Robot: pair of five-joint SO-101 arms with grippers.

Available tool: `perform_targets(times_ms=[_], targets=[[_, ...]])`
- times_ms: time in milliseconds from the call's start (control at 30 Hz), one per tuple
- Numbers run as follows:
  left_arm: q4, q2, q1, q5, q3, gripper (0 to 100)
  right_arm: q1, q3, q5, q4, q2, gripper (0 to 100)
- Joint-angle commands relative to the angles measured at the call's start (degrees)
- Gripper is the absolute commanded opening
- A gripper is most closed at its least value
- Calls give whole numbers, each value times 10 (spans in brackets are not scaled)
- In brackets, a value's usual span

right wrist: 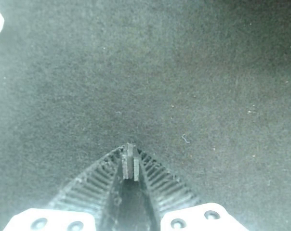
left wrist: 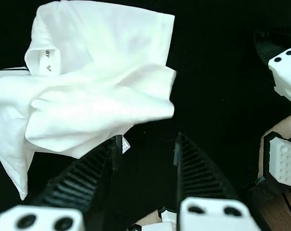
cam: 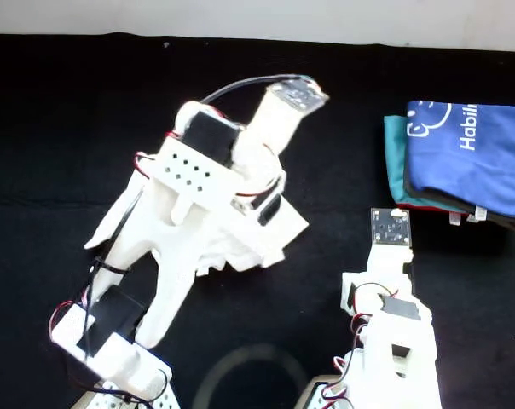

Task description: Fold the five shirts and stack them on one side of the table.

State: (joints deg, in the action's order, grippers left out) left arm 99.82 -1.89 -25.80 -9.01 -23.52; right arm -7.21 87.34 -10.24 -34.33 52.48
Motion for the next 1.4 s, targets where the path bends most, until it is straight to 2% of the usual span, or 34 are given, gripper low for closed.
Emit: perform_targets(times_ms=[0, 133, 200, 533, 667, 900, 1033, 1367], targets=[[11, 65, -18, 5, -47, 189, 0, 0, 4, 13, 4, 8], [11, 131, -14, 3, -73, 189, 0, 0, 4, 13, 4, 8], [11, 161, 10, 2, -70, 189, 0, 0, 4, 13, 4, 8], [11, 204, 255, 1, 61, 190, 0, 0, 4, 13, 4, 8], [1, 204, 318, 1, 148, 189, 0, 0, 4, 13, 4, 8], [-79, 204, 419, 1, 255, 191, 0, 0, 4, 13, 4, 8], [-96, 204, 458, 1, 292, 192, 0, 0, 4, 13, 4, 8], [-91, 204, 506, 1, 326, 191, 0, 0, 3, 13, 5, 8]])
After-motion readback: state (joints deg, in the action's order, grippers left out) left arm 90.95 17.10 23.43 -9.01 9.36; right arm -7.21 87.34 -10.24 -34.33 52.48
